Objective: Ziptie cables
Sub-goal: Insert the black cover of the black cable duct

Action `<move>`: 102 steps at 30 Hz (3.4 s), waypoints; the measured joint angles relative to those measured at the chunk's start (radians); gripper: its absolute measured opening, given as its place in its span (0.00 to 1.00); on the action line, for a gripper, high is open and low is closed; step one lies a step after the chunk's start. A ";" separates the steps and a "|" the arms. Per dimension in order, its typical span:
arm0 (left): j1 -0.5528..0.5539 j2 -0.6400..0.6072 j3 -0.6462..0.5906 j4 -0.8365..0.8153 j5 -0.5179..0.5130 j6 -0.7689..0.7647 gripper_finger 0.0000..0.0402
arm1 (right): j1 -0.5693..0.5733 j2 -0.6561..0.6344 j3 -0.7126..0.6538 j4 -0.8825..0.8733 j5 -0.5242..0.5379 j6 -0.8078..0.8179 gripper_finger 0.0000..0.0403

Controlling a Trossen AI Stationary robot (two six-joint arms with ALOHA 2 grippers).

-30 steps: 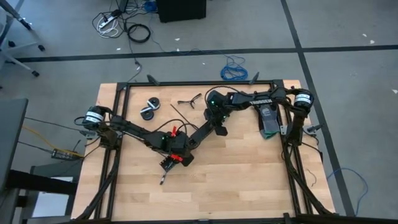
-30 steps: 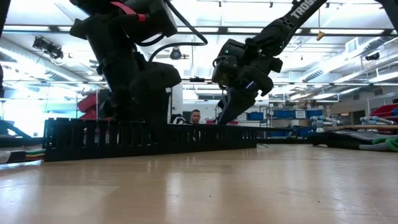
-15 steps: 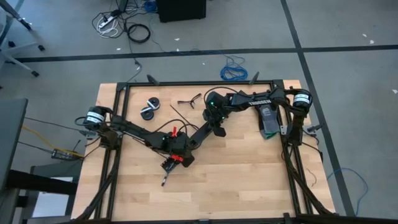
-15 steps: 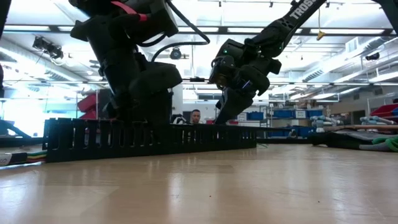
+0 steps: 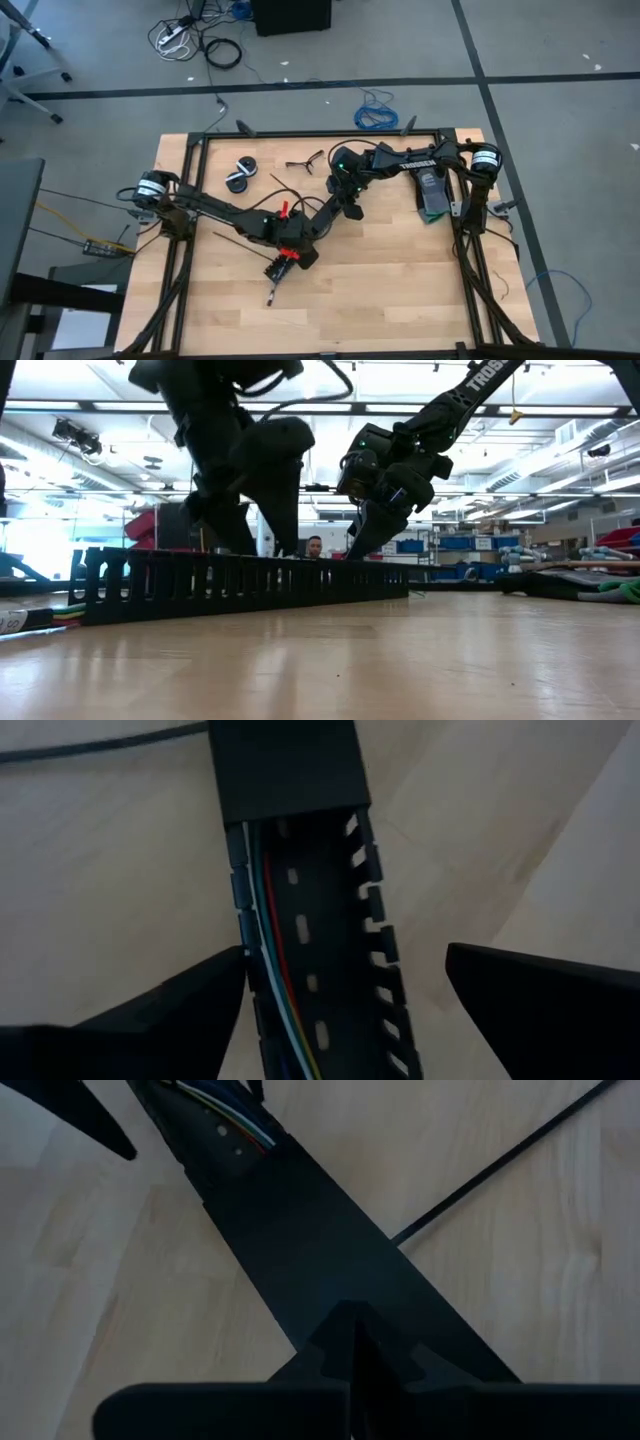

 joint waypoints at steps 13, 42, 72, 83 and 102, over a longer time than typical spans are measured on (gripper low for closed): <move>-0.002 -0.002 0.026 0.051 -0.070 -0.036 0.89 | -0.001 0.001 -0.002 0.018 -0.005 0.001 0.00; 0.059 0.126 0.025 -0.021 -0.093 -0.066 0.86 | -0.002 0.002 -0.002 0.044 -0.019 -0.025 0.00; 0.061 0.126 0.025 -0.025 -0.086 -0.074 0.62 | 0.065 0.002 -0.002 0.111 -0.011 0.016 0.00; 0.063 0.126 0.025 -0.018 -0.090 -0.082 0.62 | 0.161 0.005 -0.004 0.160 0.024 0.027 0.00; 0.063 0.125 0.025 -0.020 -0.073 -0.082 0.62 | 0.033 -0.048 -0.025 0.065 0.042 -0.017 0.00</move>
